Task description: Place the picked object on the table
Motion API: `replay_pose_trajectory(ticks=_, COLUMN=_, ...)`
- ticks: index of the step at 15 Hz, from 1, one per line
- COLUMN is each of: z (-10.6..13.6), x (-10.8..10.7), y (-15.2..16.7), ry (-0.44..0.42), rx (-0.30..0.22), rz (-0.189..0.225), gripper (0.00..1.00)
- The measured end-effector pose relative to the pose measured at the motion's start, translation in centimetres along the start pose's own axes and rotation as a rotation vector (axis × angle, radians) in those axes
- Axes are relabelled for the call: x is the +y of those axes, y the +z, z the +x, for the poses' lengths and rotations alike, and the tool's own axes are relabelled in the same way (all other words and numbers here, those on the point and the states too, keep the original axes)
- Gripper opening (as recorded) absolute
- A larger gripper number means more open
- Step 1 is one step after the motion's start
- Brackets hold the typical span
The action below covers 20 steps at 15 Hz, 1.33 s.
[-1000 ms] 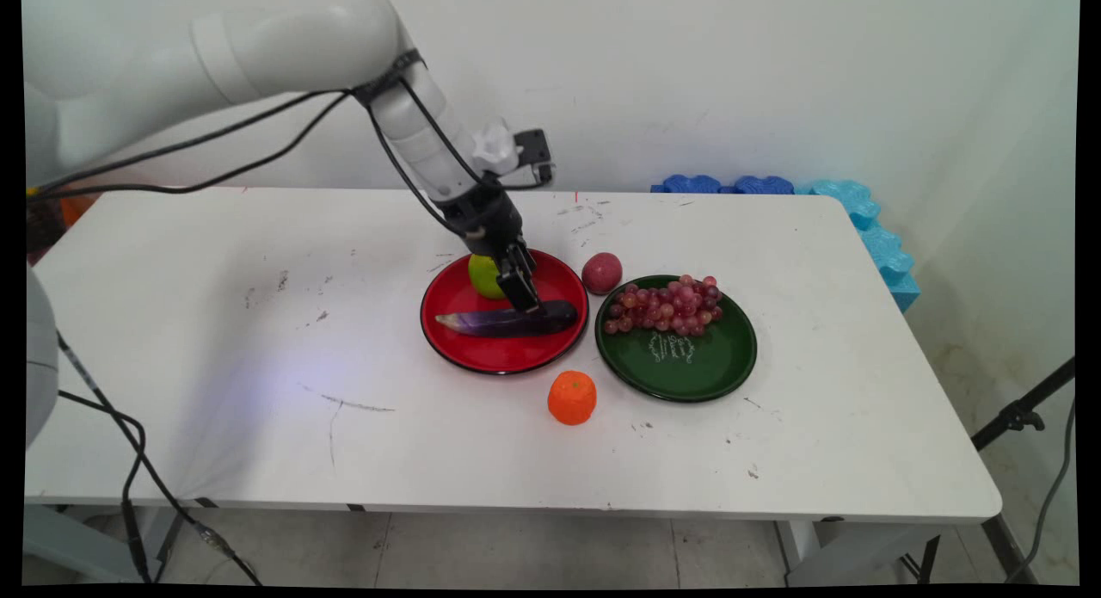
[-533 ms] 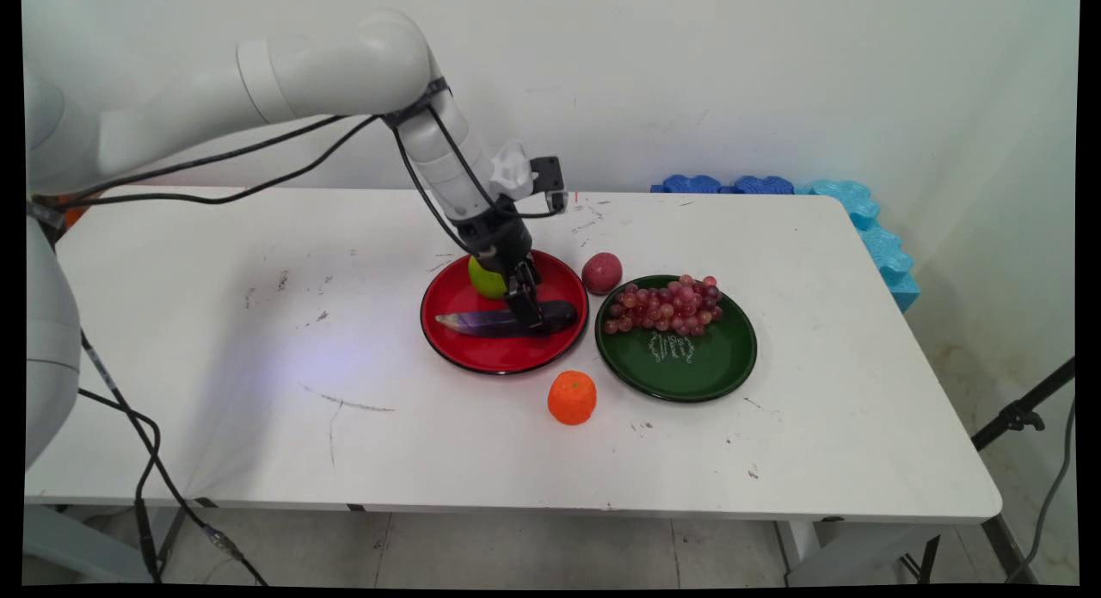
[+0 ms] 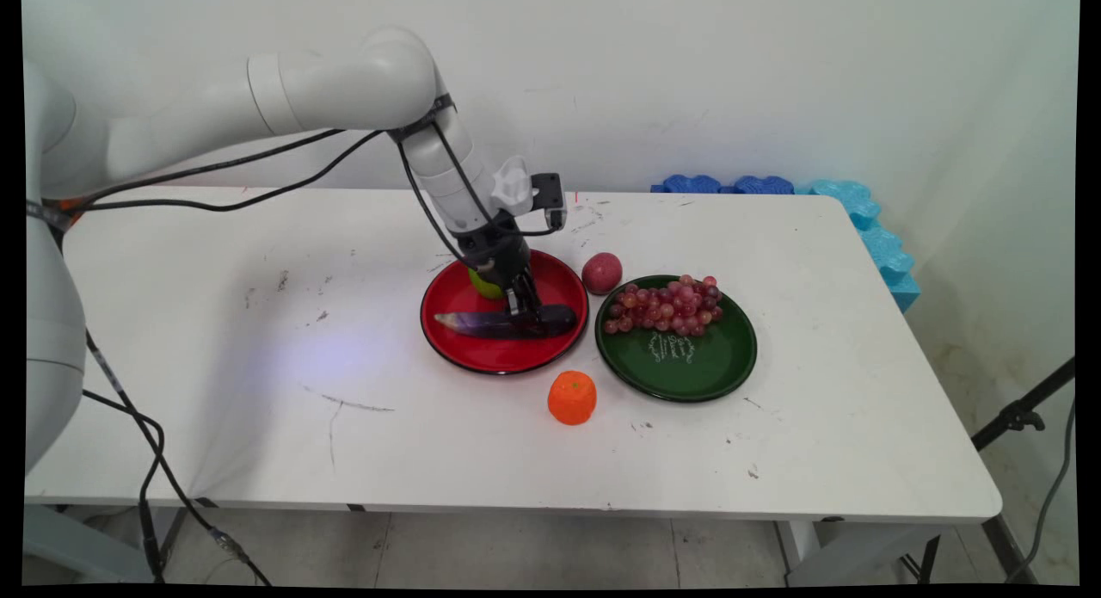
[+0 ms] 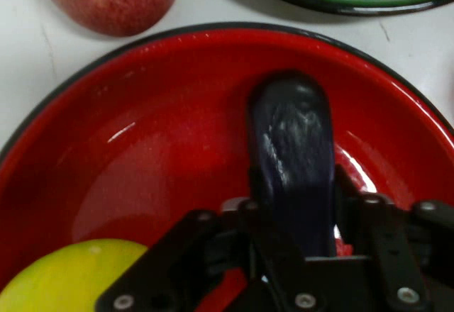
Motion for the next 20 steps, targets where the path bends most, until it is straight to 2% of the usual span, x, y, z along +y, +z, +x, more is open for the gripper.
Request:
replay_pose_trajectory(ticks=6, z=-0.3, x=1.0, y=-1.4, ry=0.049, rx=0.019, rz=0.003, gripper=0.00)
replay_pose_trajectory(ticks=10, z=0.1, x=2.2, y=-5.0, ry=0.074, rx=0.060, rz=0.015, gripper=0.00)
replay_pose_trajectory(ticks=14, z=1.2, x=3.9, y=-10.5, ry=0.025, rx=0.104, rz=0.013, gripper=0.00)
replay_pose_trajectory(ticks=17, z=2.6, x=6.2, y=-14.7, ry=-0.026, rx=0.148, rz=-0.004, gripper=0.00)
replay_pose_trajectory(ticks=20, z=4.2, x=8.3, y=-16.8, ry=-0.068, rx=0.177, rz=-0.021, gripper=0.00)
